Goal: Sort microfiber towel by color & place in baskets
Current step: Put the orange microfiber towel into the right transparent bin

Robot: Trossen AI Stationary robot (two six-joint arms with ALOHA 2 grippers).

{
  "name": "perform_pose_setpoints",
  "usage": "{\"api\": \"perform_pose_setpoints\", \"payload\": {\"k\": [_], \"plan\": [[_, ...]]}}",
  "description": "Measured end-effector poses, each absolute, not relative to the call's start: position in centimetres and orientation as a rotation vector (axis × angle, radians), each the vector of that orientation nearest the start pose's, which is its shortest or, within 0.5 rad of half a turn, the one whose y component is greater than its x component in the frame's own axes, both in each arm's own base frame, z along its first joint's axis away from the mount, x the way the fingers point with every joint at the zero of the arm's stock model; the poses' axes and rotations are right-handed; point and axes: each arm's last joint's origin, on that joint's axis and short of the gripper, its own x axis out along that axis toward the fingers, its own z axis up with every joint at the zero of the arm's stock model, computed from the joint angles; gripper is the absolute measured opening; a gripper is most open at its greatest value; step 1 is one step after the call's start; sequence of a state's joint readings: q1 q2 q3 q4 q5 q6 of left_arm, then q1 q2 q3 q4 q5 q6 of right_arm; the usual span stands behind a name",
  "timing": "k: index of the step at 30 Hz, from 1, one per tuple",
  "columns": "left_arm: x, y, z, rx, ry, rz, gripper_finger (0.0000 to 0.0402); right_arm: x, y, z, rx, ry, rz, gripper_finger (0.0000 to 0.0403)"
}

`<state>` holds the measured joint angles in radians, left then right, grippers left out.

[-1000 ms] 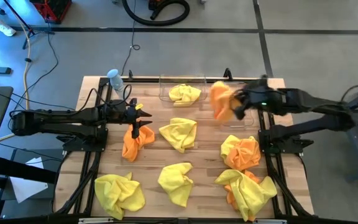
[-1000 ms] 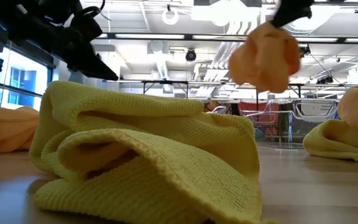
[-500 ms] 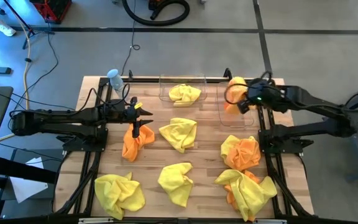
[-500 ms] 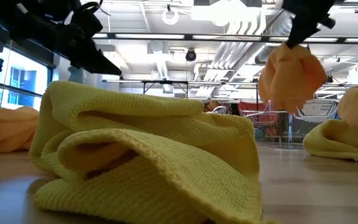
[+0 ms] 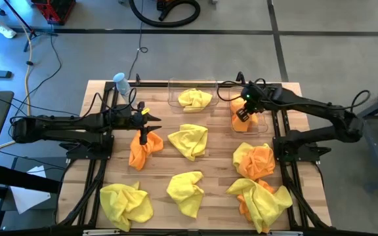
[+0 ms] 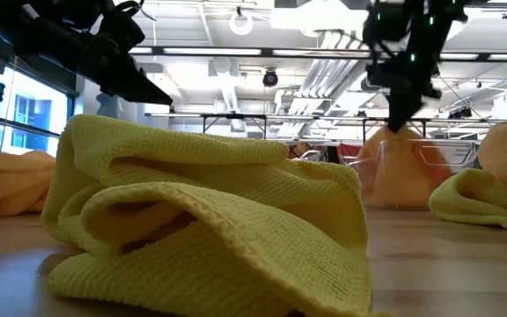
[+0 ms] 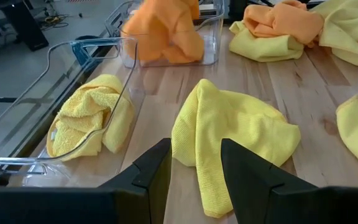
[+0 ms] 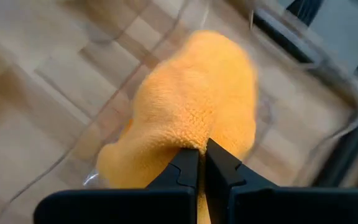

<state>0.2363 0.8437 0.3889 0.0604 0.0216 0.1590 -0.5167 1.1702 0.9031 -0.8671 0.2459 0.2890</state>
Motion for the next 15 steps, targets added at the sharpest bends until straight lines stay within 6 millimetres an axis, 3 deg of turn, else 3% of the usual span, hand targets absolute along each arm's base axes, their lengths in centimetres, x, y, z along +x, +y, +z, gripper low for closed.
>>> {"api": "perform_pose_setpoints", "payload": {"k": [6, 15], "plan": [[17.5, 4.2, 21.0, 0.106, 0.410, 0.180, 0.0126, 17.9, -12.3, 21.8, 0.493, 1.027, -0.813, 0.0000], [17.6, 4.2, 21.1, 0.091, 0.391, 0.185, 0.0126, 19.0, -14.3, 17.6, 0.542, 1.183, -0.817, 0.0000]]}}
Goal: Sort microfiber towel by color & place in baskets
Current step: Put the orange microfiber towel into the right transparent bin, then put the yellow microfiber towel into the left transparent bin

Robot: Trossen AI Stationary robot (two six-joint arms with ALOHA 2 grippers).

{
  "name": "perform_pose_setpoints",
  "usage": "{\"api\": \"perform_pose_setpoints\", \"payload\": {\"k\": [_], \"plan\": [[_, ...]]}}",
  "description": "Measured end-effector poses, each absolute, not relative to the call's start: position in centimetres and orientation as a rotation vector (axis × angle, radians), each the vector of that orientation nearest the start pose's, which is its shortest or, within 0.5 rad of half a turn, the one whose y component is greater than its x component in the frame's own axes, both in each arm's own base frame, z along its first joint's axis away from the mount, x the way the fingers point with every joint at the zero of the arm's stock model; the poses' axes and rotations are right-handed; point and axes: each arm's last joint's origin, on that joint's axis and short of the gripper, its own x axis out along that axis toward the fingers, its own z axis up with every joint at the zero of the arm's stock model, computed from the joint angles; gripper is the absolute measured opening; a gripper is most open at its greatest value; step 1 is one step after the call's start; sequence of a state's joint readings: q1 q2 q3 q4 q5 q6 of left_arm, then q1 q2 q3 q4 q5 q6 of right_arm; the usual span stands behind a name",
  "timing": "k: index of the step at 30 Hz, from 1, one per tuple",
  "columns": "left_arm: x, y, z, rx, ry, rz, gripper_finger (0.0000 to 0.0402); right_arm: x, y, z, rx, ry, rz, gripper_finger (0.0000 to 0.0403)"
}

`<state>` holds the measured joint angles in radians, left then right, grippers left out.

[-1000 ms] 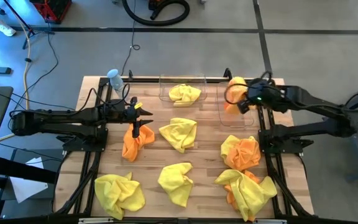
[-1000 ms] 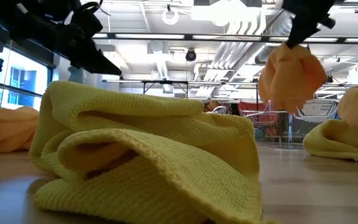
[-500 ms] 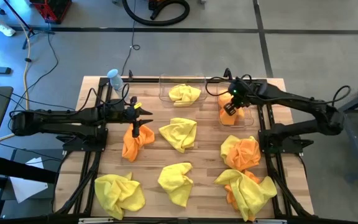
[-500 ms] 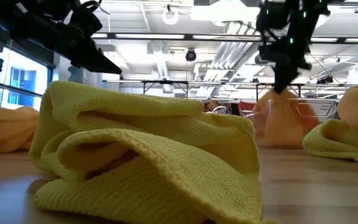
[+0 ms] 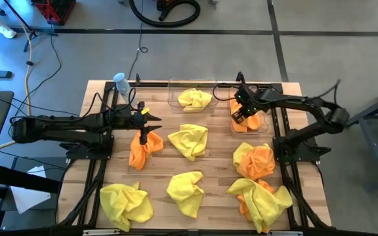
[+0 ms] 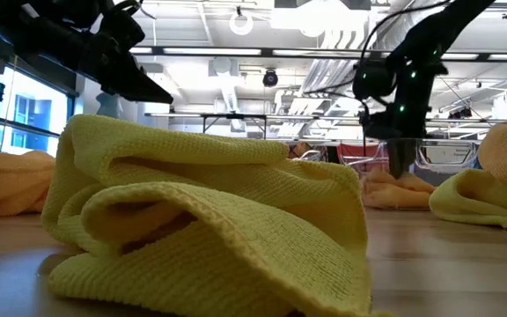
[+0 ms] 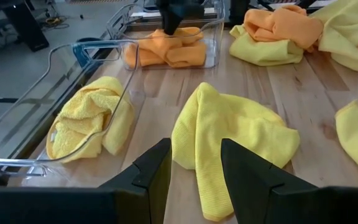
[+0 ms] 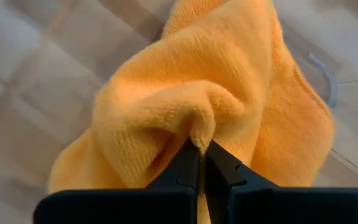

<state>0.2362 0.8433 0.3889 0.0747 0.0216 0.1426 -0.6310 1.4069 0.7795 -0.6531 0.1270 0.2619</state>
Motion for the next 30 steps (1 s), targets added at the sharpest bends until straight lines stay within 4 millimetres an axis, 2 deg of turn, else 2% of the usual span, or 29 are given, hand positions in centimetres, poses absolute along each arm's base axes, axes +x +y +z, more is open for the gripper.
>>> {"api": "perform_pose_setpoints", "payload": {"k": [7, 15, 21, 30], "plan": [[17.6, 4.2, 21.1, 0.091, 0.394, 0.185, 0.0126, 19.5, -15.1, 16.3, 0.590, 1.178, -0.857, 0.0018], [17.6, 4.2, 21.1, 0.091, 0.395, 0.185, 0.0126, 18.8, -15.0, 17.5, 0.615, 1.140, -0.883, 0.0102], [17.6, 4.2, 21.1, 0.091, 0.395, 0.186, 0.0126, 17.7, -14.1, 20.2, 0.647, 1.088, -0.920, 0.0144], [17.5, 4.3, 21.1, 0.040, 0.392, 0.241, 0.0126, 15.4, -11.5, 23.7, 0.661, 0.970, -0.940, 0.0138]]}}
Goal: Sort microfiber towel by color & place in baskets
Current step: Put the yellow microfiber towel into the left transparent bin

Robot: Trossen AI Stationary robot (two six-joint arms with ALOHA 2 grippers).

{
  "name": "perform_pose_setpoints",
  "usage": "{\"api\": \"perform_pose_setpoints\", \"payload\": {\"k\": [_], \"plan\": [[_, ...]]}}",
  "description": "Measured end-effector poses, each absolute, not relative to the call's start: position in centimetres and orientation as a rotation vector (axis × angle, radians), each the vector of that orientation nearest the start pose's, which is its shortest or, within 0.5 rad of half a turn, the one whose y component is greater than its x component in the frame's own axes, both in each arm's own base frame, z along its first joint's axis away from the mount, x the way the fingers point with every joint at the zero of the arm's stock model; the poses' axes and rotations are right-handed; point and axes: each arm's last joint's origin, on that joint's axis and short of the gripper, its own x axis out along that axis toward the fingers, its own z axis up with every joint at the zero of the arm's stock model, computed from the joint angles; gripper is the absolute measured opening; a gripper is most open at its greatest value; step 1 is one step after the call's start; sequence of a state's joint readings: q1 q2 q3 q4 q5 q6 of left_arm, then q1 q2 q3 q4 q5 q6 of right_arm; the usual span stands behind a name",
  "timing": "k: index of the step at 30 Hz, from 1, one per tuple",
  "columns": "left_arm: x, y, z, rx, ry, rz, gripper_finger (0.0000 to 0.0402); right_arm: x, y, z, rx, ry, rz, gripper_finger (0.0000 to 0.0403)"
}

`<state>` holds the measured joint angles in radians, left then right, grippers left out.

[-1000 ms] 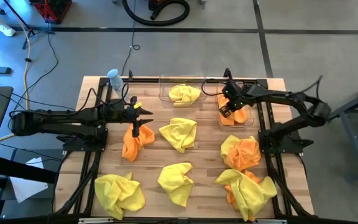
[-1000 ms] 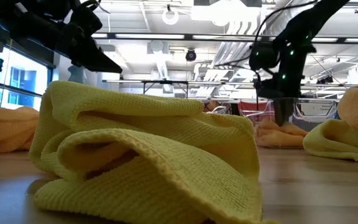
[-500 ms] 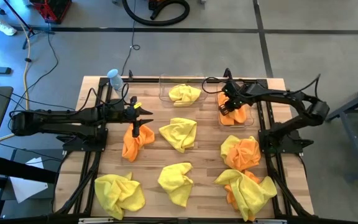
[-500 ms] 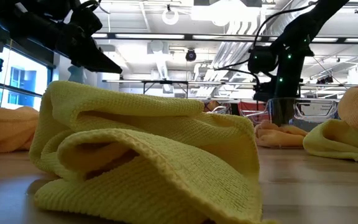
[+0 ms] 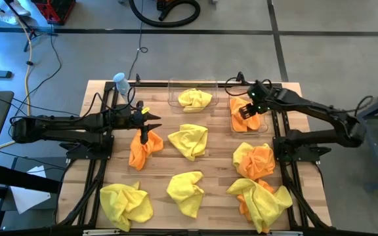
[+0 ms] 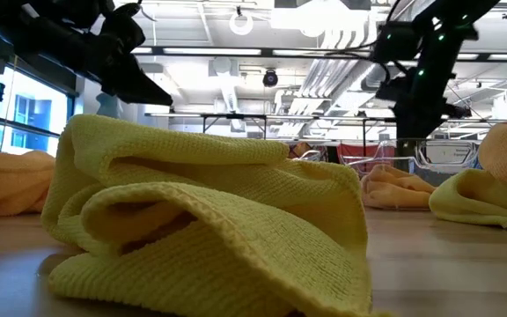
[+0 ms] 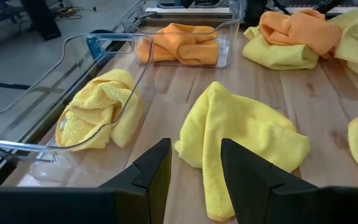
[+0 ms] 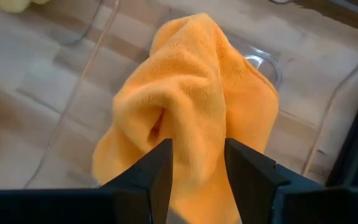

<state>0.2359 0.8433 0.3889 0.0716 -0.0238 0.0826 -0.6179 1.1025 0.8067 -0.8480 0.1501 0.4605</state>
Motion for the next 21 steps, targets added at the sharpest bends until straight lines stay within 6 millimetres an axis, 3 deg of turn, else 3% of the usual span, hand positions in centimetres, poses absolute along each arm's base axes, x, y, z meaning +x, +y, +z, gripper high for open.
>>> {"api": "perform_pose_setpoints", "payload": {"k": [14, 21], "plan": [[17.5, 4.4, 21.1, 0.042, 0.394, 0.266, 0.0126, 12.5, -4.4, 24.6, 0.691, 0.734, -0.796, 0.0138], [17.6, 4.3, 21.1, 0.069, 0.397, 0.265, 0.0126, 11.4, -1.9, 25.8, 0.590, 0.604, -0.734, 0.0138]]}}
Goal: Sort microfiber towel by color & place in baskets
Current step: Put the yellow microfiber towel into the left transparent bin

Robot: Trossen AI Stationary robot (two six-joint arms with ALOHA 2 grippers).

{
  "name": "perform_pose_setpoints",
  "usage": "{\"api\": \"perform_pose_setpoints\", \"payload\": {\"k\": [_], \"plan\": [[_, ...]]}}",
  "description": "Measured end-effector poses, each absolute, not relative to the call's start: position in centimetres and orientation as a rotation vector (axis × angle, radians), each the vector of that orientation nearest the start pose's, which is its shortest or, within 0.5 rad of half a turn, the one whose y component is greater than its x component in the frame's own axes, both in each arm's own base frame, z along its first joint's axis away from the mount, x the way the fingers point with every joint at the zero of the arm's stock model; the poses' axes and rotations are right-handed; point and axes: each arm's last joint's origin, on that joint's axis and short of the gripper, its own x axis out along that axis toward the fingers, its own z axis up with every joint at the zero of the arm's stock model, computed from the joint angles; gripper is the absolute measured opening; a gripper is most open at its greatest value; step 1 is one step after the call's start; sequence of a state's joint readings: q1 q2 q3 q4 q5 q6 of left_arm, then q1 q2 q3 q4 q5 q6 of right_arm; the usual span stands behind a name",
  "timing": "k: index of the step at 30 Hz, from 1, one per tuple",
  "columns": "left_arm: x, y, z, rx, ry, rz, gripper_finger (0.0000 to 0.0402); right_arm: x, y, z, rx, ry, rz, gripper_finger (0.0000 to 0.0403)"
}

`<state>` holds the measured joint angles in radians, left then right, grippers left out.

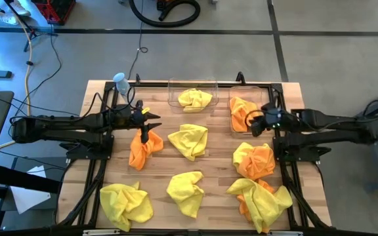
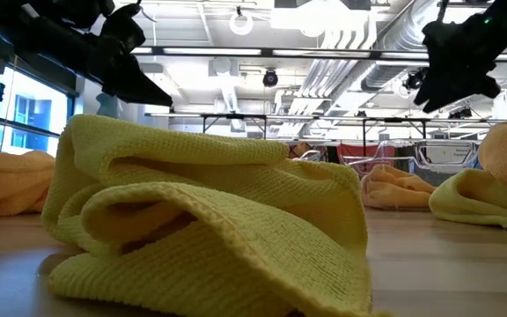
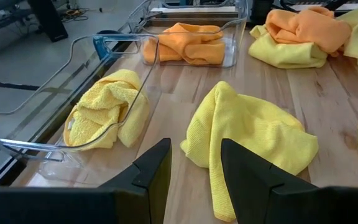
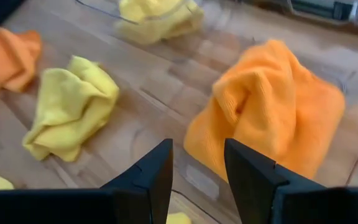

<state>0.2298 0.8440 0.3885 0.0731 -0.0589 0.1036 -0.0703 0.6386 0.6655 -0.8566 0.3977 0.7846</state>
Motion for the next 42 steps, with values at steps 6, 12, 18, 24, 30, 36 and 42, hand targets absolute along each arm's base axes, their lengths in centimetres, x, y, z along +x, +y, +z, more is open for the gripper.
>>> {"api": "perform_pose_setpoints", "payload": {"k": [6, 12, 18, 24, 30, 36, 42], "plan": [[17.7, 3.3, 21.1, 0.111, 0.404, 0.327, 0.0126, 11.9, 0.1, 26.1, 0.456, 0.547, -0.674, 0.0138], [18.1, 2.1, 22.3, 0.115, 0.398, 0.328, 0.0126, 12.8, 2.2, 25.6, 0.291, 0.520, -0.660, 0.0138], [18.3, 1.0, 23.3, 0.066, 0.379, 0.326, 0.0126, 13.5, 4.3, 22.6, 0.246, 0.501, -0.560, 0.0138], [20.2, 0.1, 24.3, 0.043, 0.406, 0.290, 0.0126, 13.7, 5.5, 20.6, 0.240, 0.443, -0.452, 0.0137], [24.8, -0.7, 24.7, 0.066, 0.531, 0.264, 0.0126, 14.0, 5.7, 21.0, 0.208, 0.412, -0.420, 0.0138], [30.5, -1.0, 24.0, 0.069, 0.717, 0.278, 0.0126, 14.1, 5.7, 21.0, 0.180, 0.410, -0.410, 0.0137], [35.0, -0.4, 22.0, 0.076, 0.920, 0.296, 0.0126, 14.1, 5.7, 21.0, 0.178, 0.412, -0.410, 0.0137]]}}
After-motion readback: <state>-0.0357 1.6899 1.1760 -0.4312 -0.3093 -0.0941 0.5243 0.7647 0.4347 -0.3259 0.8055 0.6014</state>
